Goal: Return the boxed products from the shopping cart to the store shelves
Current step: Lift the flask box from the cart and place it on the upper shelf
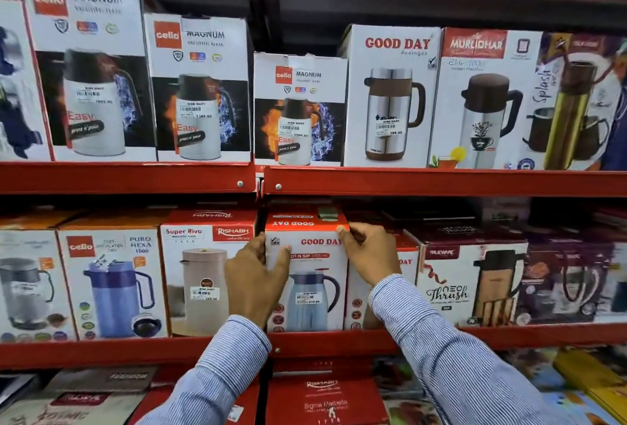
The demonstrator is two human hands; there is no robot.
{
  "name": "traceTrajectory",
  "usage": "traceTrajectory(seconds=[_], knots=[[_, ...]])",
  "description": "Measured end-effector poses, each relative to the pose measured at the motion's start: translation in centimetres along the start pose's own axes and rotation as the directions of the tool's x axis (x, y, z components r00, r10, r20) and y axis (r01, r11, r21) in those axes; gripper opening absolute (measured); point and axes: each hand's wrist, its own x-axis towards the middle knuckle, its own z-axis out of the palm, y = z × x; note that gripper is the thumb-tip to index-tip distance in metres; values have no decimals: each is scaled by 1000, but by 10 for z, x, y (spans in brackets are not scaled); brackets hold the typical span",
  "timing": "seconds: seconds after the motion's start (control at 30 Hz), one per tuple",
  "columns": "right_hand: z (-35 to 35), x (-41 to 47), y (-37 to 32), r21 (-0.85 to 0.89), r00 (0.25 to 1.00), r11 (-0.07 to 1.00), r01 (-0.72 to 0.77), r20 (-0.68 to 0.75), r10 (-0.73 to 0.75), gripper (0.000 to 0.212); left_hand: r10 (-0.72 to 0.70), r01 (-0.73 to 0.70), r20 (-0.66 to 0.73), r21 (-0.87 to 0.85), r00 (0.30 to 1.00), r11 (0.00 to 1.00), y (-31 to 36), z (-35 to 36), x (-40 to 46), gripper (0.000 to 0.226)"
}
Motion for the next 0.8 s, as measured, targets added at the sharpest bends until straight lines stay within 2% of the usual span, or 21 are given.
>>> traceTrajectory(seconds=[0.17, 0.4, 0.5, 0.67, 0.8], knots=[[3, 12, 7, -81, 998, 997, -14, 62, 19, 23, -36, 36, 51, -6, 998, 999, -7, 2, -17, 56], [1, 4, 19, -118, 999, 993, 10, 52, -4, 32, -132, 134, 72, -28, 989, 991, -37, 7, -42, 58], [-1, 3, 22, -117, 999, 993, 23, 51, -17, 30, -160, 160, 98, 3, 982, 987, -55, 14, -53, 66], [-3, 1, 16, -116, 998, 992, 47, 51, -42, 21, -190, 192, 49, -41, 981, 981, -67, 25, -57, 51], [-1, 2, 13, -77, 1000, 997, -6, 17, 8, 18, -185, 186, 19, -84, 983, 979, -69, 27, -57, 42]])
